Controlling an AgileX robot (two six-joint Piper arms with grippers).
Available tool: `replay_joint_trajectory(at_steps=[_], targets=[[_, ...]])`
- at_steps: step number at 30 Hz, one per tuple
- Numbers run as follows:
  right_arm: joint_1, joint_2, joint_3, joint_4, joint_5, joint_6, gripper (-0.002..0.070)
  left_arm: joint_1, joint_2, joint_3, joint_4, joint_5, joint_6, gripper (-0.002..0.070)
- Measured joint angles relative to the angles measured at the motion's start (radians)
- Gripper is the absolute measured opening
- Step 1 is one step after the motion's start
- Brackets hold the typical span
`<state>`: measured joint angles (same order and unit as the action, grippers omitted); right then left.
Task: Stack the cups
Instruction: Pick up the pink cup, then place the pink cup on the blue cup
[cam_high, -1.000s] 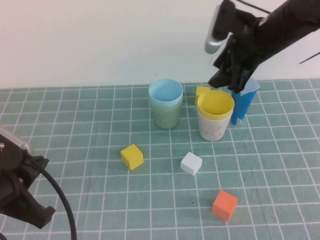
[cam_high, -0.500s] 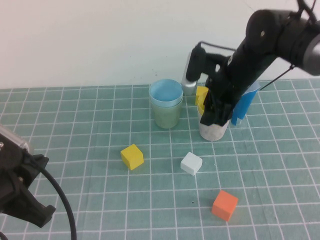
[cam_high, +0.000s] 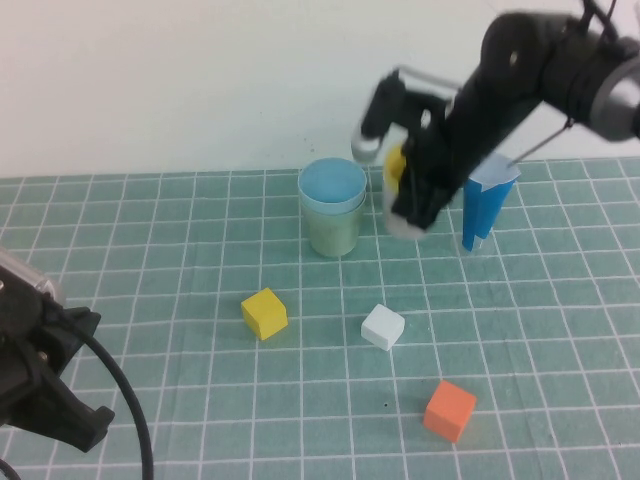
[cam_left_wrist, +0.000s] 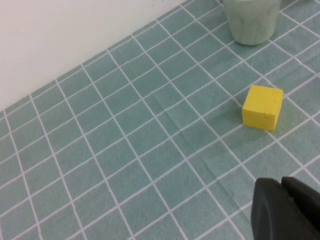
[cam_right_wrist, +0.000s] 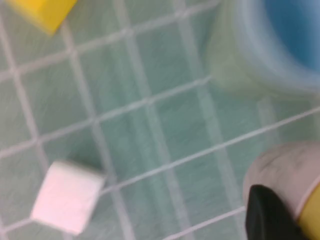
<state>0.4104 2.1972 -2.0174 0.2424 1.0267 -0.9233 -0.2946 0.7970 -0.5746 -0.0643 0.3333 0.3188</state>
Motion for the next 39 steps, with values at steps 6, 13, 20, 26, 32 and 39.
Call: replay_joint_trajectory(at_steps=[6,13,20,26,32,39], targets=[[0.0,-0.032,-0.192,0.055,0.015,0.011,0.0067,0.0,0.0,0.0,-0.002,-0.002,-0.008,-0.0002],[0.042,-0.023,-0.239,0.158,0.008,-0.059,0.0067,0.0,0.0,0.0,-0.004,-0.004,-0.008,-0.0002],[0.081,0.042,-0.235,0.159,0.018,-0.095,0.0067,0.0,0.0,0.0,-0.004,-0.005,-0.008,-0.0002],[0.083,0.064,-0.235,0.141,0.026,-0.108,0.0065,0.0,0.0,0.0,-0.004,-0.005,-0.008,-0.0001],[0.083,0.072,-0.235,0.13,0.03,-0.108,0.0078,0.0,0.0,0.0,-0.004,-0.005,-0.01,-0.0001],[0.083,0.072,-0.235,0.127,0.029,-0.088,0.0217,0.0,0.0,0.0,-0.004,-0.005,-0.01,-0.0002]])
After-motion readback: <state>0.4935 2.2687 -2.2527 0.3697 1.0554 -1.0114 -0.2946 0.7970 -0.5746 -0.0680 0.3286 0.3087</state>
